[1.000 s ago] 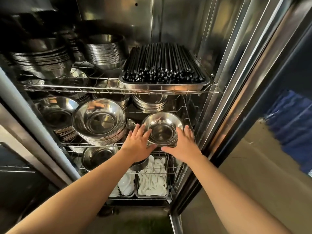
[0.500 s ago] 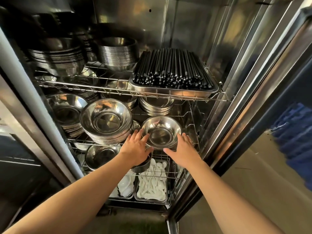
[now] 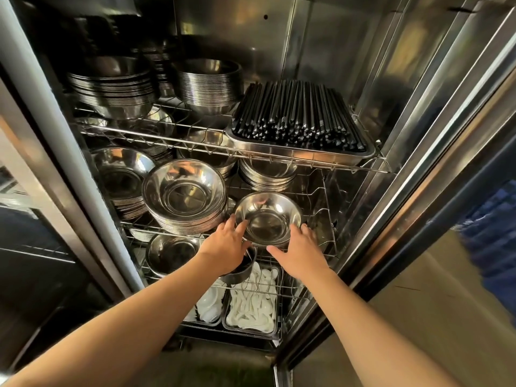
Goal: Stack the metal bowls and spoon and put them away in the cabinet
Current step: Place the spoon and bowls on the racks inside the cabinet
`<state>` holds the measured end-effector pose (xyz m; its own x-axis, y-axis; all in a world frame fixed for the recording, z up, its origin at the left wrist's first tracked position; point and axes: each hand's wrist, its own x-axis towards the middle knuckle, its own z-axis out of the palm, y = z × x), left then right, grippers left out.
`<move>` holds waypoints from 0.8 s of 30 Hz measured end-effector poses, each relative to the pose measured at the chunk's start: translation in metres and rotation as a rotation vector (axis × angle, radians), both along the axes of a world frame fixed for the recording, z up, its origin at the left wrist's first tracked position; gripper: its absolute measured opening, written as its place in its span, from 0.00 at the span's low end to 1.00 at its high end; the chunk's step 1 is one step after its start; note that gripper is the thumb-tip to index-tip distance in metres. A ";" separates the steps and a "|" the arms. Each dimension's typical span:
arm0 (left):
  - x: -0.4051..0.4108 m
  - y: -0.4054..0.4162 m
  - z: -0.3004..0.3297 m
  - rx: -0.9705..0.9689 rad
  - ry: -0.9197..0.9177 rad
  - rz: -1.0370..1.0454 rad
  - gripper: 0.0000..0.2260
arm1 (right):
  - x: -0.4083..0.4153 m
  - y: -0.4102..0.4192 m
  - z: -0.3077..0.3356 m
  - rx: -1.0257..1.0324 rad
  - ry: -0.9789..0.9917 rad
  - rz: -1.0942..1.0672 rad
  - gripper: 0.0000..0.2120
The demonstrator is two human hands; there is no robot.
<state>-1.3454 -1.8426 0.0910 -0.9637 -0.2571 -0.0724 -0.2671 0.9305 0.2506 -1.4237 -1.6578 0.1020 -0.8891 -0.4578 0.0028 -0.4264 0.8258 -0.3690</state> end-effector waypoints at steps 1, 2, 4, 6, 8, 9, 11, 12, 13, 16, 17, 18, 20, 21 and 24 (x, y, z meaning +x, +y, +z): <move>0.001 0.000 0.000 0.009 0.008 0.000 0.27 | 0.000 -0.001 0.000 -0.003 0.009 0.005 0.43; 0.002 0.000 0.000 0.020 0.019 -0.002 0.26 | 0.001 -0.002 0.001 -0.005 0.014 0.010 0.43; 0.005 0.001 0.000 0.037 0.047 -0.001 0.24 | 0.001 -0.004 0.001 0.000 0.030 0.019 0.42; 0.006 0.001 0.000 0.034 0.070 0.001 0.23 | 0.000 -0.004 0.002 0.008 0.045 0.024 0.42; 0.007 0.001 0.000 0.008 0.086 -0.004 0.24 | -0.002 -0.003 0.002 0.008 0.037 0.029 0.43; 0.007 0.001 0.001 -0.011 0.093 -0.010 0.25 | -0.003 -0.002 0.003 0.008 0.028 0.034 0.44; 0.007 0.001 0.003 -0.055 0.117 -0.028 0.28 | -0.008 -0.001 0.005 0.018 0.011 0.048 0.46; 0.006 0.001 0.005 -0.080 0.133 -0.041 0.30 | -0.011 0.000 0.007 0.026 0.004 0.059 0.47; 0.006 0.001 0.007 -0.105 0.148 -0.056 0.31 | -0.014 0.000 0.008 0.032 -0.004 0.070 0.48; 0.002 0.003 0.012 -0.159 0.155 -0.088 0.35 | -0.024 -0.003 0.012 0.026 -0.029 0.080 0.48; 0.001 0.004 0.013 -0.163 0.143 -0.090 0.36 | -0.027 -0.004 0.012 0.023 -0.038 0.078 0.47; 0.000 0.005 0.013 -0.159 0.127 -0.087 0.36 | -0.029 -0.005 0.012 0.026 -0.048 0.074 0.46; -0.001 0.006 0.013 -0.139 0.090 -0.077 0.37 | -0.033 -0.007 0.010 0.042 -0.082 0.061 0.45; -0.002 0.006 0.012 -0.129 0.073 -0.073 0.36 | -0.035 -0.008 0.009 0.052 -0.103 0.054 0.45; -0.003 0.005 0.009 -0.106 0.032 -0.063 0.35 | -0.035 -0.007 0.005 0.087 -0.135 0.056 0.45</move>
